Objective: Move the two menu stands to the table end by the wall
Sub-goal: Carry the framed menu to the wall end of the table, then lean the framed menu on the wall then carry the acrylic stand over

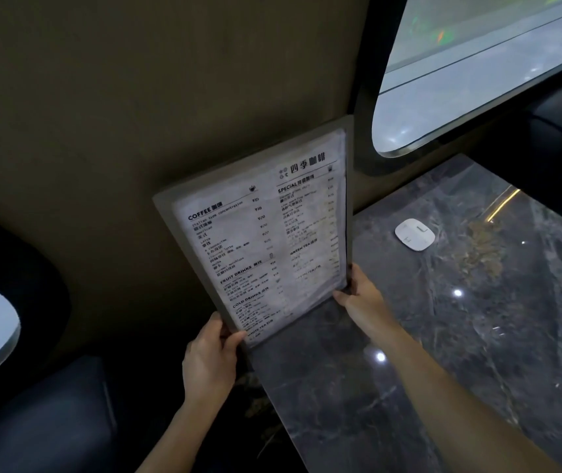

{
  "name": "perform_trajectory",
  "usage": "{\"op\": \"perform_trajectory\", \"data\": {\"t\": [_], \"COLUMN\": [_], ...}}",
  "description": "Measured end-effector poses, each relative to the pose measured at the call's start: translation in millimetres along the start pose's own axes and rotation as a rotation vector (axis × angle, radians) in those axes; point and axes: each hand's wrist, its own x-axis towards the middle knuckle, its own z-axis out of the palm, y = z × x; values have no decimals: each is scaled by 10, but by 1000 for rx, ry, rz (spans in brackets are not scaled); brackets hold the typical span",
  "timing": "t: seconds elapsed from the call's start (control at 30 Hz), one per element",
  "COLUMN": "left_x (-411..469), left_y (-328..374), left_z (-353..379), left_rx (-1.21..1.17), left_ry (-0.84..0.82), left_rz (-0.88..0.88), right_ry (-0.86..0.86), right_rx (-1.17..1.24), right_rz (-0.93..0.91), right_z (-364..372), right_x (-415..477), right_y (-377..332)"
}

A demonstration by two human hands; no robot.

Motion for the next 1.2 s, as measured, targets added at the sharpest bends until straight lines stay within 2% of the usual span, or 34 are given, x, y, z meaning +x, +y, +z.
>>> {"op": "perform_trajectory", "data": {"t": [0.63,0.73,0.87,1.2], "left_x": [195,197,154,-194], "left_y": [-71,-85,-69,546], "left_z": [-30,-50,-39,381], "left_rx": [-20,32,230,235], "left_ry": [23,-18,-176,-254], "left_rz": [-31,-116,-171,358], "right_ry": [-61,-36,-9,98], "right_rx": [-144,-159,-264,-531], "right_rz": [13,4,12,19], "right_z": [52,22,-48,-568], "right_x": [65,10,-74,-616], "right_y": [-51,16,122,381]}}
